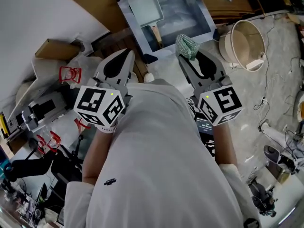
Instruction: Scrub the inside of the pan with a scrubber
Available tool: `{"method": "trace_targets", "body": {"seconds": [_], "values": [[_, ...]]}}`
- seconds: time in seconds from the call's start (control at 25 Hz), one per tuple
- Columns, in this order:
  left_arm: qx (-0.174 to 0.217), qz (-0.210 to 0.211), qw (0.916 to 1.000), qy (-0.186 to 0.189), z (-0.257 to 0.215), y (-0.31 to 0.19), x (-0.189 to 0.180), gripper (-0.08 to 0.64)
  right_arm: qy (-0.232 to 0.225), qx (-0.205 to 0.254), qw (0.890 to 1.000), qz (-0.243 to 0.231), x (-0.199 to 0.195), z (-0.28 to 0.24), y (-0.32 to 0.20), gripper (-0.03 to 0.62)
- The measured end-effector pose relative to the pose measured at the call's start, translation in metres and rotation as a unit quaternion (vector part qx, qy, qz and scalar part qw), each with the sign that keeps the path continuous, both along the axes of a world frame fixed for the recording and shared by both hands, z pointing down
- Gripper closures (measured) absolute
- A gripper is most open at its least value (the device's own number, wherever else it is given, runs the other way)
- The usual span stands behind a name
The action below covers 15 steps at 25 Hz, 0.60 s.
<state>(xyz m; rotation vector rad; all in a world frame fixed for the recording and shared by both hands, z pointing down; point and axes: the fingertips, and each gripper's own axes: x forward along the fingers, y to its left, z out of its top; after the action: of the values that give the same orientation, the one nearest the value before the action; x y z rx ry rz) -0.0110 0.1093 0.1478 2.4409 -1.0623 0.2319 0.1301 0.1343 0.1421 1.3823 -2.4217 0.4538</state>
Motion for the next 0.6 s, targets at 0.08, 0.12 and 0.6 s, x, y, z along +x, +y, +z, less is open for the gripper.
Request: {"method": "trace_targets", "body": {"seconds": [0.08,0.12,0.6], "values": [[-0.002,0.005,1.0,-0.002,0.001,0.003,0.0,0.555,0.003,0.003,1.0,-0.006,-0.006,0.0,0.004,0.448],[-0.003,0.008,1.0,-0.003,0.002,0.005,0.0,0.555,0.001,0.002,1.0,-0.006,-0.007,0.0,0.006,0.448],[-0.005,0.031,0.9995,-0.01,0.002,0.014,0.006,0.555,-0.009,0.005,1.0,0.008,-0.007,-0.004,0.013,0.448]]}}
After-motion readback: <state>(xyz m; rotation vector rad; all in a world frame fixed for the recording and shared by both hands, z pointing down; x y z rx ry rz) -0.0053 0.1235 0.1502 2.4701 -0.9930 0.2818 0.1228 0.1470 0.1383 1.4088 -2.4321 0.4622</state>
